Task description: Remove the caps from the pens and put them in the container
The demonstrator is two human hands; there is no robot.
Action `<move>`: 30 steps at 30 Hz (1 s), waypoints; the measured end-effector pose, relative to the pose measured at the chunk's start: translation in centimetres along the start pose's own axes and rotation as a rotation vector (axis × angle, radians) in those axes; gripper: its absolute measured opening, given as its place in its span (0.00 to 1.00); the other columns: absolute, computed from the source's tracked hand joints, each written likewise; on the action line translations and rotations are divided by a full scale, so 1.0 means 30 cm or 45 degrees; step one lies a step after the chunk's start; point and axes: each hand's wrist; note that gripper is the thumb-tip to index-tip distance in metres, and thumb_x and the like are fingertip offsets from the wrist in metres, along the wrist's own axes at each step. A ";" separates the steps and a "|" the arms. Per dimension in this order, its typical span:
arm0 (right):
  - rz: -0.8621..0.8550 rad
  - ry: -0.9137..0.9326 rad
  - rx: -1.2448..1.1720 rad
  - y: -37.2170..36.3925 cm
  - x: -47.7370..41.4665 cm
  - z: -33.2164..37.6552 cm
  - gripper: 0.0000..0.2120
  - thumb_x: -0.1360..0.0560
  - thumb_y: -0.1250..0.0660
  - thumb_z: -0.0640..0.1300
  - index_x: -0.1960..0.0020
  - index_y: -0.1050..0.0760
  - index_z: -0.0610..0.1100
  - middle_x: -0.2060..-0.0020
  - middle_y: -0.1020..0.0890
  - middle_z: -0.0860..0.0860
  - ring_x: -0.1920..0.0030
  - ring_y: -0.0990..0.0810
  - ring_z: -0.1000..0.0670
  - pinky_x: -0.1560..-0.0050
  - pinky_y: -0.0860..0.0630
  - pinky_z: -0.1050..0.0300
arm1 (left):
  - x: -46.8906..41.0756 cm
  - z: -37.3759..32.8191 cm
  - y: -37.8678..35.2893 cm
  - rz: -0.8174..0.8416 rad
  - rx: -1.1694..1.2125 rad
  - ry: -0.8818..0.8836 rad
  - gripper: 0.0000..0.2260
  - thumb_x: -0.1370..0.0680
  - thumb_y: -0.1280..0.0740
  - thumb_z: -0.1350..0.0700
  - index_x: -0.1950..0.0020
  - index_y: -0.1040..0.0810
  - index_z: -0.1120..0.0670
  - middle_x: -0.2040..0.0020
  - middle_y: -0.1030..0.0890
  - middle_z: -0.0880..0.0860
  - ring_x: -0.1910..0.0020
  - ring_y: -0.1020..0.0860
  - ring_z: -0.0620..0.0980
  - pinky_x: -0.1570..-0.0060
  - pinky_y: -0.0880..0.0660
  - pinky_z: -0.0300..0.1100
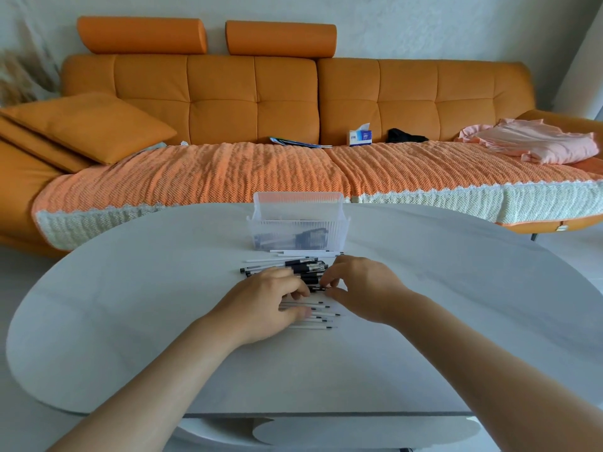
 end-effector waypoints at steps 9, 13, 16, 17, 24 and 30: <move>-0.016 -0.035 -0.034 0.005 -0.018 0.016 0.07 0.23 0.33 0.53 0.46 0.19 0.56 0.52 0.21 0.59 0.53 0.24 0.54 0.55 0.28 0.58 | 0.007 -0.002 0.017 -0.016 -0.024 -0.030 0.16 0.26 0.32 0.38 0.42 0.23 0.43 0.48 0.27 0.39 0.44 0.31 0.39 0.45 0.29 0.41; -0.144 -0.034 -0.141 0.023 -0.025 0.011 0.02 0.24 0.31 0.51 0.51 0.20 0.57 0.54 0.21 0.60 0.61 0.25 0.60 0.59 0.29 0.62 | -0.022 0.004 0.037 -0.311 -0.080 -0.118 0.13 0.23 0.31 0.49 0.41 0.22 0.52 0.48 0.26 0.45 0.45 0.29 0.46 0.46 0.29 0.43; -0.272 0.010 -0.242 0.031 -0.028 0.012 0.03 0.25 0.28 0.48 0.54 0.21 0.56 0.56 0.22 0.60 0.64 0.25 0.62 0.62 0.32 0.64 | -0.038 0.010 0.046 -0.373 -0.227 -0.097 0.14 0.22 0.36 0.47 0.40 0.21 0.53 0.46 0.24 0.47 0.45 0.28 0.50 0.46 0.32 0.44; -0.310 0.024 -0.279 0.033 -0.028 0.013 0.04 0.25 0.28 0.47 0.54 0.21 0.55 0.56 0.23 0.61 0.64 0.24 0.60 0.62 0.29 0.62 | -0.041 0.011 0.047 -0.358 -0.278 -0.087 0.14 0.21 0.38 0.46 0.41 0.20 0.52 0.47 0.22 0.47 0.46 0.27 0.50 0.47 0.32 0.44; -0.235 0.064 -0.247 0.040 -0.012 0.025 0.08 0.25 0.29 0.47 0.47 0.22 0.55 0.54 0.21 0.61 0.59 0.22 0.58 0.58 0.24 0.60 | -0.040 -0.013 0.057 -0.224 -0.121 0.066 0.08 0.20 0.35 0.50 0.45 0.21 0.49 0.54 0.23 0.44 0.51 0.25 0.46 0.57 0.26 0.45; -0.044 0.109 -0.181 0.034 -0.005 0.045 0.11 0.18 0.40 0.53 0.44 0.21 0.52 0.55 0.19 0.55 0.55 0.22 0.52 0.53 0.24 0.52 | -0.044 -0.033 0.045 -0.235 -0.025 0.021 0.06 0.22 0.32 0.50 0.45 0.22 0.47 0.52 0.22 0.43 0.52 0.25 0.45 0.56 0.25 0.45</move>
Point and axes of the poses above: each hand's wrist, its own x-axis away from the middle knuckle, its own y-axis out of the back of the hand, z = x × y
